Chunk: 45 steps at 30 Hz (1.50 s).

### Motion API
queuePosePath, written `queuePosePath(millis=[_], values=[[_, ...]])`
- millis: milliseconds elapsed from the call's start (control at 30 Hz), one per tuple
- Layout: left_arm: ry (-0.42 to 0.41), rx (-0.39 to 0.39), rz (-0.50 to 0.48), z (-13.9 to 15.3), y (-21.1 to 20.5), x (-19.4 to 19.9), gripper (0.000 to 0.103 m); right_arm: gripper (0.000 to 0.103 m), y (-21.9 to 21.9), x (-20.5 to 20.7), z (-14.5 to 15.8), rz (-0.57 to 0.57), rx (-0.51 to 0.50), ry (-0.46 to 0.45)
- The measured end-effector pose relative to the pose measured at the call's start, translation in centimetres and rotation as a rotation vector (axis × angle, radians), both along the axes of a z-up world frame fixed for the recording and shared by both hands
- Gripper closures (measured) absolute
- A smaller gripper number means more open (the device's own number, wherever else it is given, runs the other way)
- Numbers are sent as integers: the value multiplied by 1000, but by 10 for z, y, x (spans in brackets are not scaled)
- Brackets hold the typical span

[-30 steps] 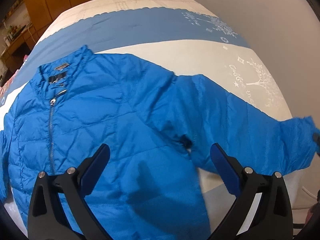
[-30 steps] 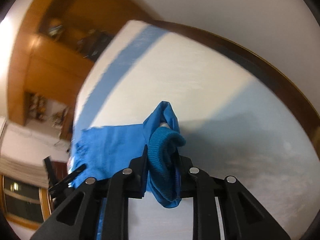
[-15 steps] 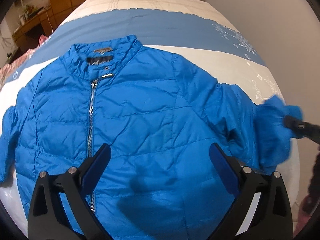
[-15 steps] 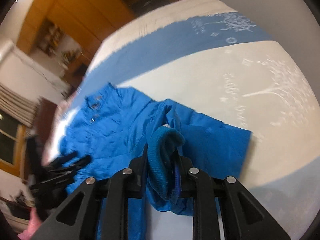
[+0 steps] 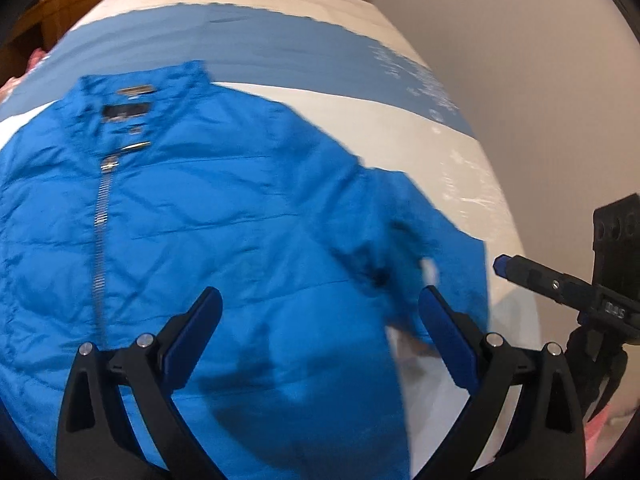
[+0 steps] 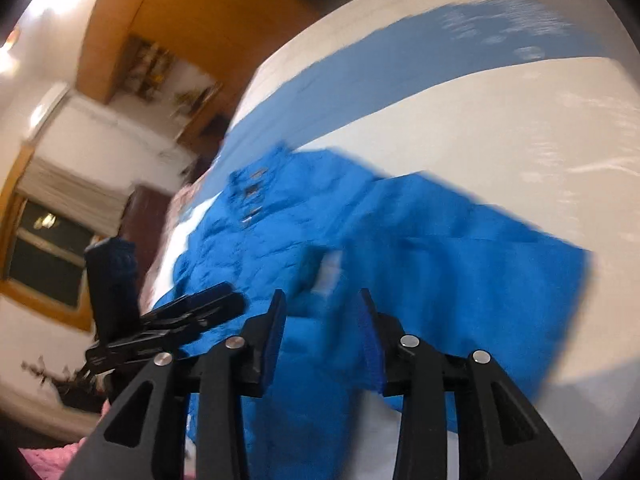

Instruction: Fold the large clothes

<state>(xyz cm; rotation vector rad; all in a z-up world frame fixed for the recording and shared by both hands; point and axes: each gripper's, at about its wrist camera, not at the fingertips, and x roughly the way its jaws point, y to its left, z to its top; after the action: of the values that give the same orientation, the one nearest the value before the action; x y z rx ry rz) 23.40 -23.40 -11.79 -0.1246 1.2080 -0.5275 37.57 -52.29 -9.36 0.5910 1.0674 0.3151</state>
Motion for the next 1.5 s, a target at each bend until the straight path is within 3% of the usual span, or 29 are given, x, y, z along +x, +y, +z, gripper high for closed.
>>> queuePosePath(millis=[67,200,233,267,300,367,467,667,900,1200,1333,1500], values=[[3,-30,-42,0,-18,-3,6,66,-28,-17,0,-82,-64,18],[28,-43,-88,-5,-48,-5,7,66,-67,-43,-12,-174,-82,59],[40,-39,-103,-8,-57,-5,12,66,-75,-50,-16,-196,-81,72],[44,-25,-111,-10,-62,-5,28,66,-80,-54,-21,-213,-74,84],[54,-8,-121,-14,-69,-4,39,66,-84,-57,-25,-228,-67,94],[100,-20,-124,-24,-75,0,76,66,-85,-60,-32,-240,-60,100],[137,-92,-91,-29,-69,5,88,66,-85,-60,-35,-243,-59,103],[-39,-167,-3,15,-19,-1,89,66,-73,-51,-36,-221,-59,94],[-172,-62,230,39,82,7,90,66,-32,-21,-30,-116,-53,60],[-208,58,467,40,190,18,90,66,59,31,-30,93,-29,33],[-165,117,565,24,230,30,90,66,94,51,-40,165,-37,52],[-45,174,579,-21,259,41,89,66,119,64,-65,191,-133,130]])
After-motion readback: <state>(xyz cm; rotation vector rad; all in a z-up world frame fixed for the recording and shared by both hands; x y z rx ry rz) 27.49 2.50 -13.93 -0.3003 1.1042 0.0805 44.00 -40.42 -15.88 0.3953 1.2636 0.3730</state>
